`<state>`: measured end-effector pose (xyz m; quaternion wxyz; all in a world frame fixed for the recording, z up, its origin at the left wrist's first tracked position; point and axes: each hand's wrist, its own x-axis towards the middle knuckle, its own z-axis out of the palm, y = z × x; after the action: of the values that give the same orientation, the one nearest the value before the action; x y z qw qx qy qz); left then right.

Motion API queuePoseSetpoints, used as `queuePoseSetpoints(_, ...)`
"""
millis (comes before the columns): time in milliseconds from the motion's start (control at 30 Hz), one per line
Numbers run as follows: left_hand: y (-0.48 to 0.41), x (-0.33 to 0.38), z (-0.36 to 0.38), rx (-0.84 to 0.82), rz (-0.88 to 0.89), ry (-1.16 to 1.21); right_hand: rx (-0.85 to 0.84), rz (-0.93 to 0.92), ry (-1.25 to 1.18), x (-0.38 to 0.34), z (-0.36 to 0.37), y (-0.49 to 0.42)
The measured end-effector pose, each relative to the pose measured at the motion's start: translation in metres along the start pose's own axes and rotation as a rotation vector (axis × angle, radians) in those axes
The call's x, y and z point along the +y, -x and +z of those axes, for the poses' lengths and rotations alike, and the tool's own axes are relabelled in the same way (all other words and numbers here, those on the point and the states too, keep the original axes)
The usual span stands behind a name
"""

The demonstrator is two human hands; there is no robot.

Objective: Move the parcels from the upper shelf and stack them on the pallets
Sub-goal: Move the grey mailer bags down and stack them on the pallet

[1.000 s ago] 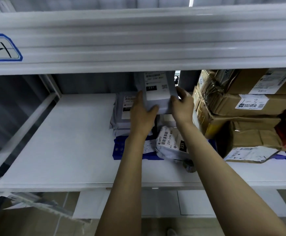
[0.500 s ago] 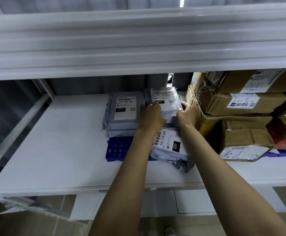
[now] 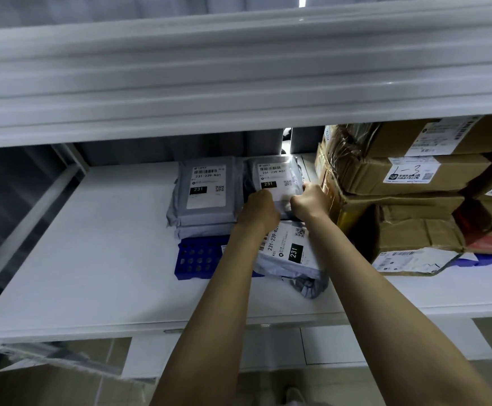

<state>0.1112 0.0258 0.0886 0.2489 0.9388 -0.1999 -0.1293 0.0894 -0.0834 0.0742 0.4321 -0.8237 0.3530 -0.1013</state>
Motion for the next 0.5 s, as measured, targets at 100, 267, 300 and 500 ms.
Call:
queuePoseSetpoints(100,-0.0022,-0.0018,0.0027,-0.043,-0.026,0.097,-0.009,0.006,0.006,0.0000,0.0004,-0.0011)
queuePoseSetpoints(267,-0.0030,-0.0017,0.0035,-0.055,-0.034,0.167,-0.009,0.015,-0.019,-0.0004,-0.0008,-0.0042)
queuePoseSetpoints(300,-0.0036,-0.0016,0.0036,-0.056,-0.037,0.174,-0.004,0.016,-0.023,-0.0003,-0.0006,-0.0052)
queuePoseSetpoints(500,-0.0035,0.0017,0.0046,-0.064,-0.066,0.149,-0.010,-0.021,0.063,-0.0023,-0.0002,-0.0062)
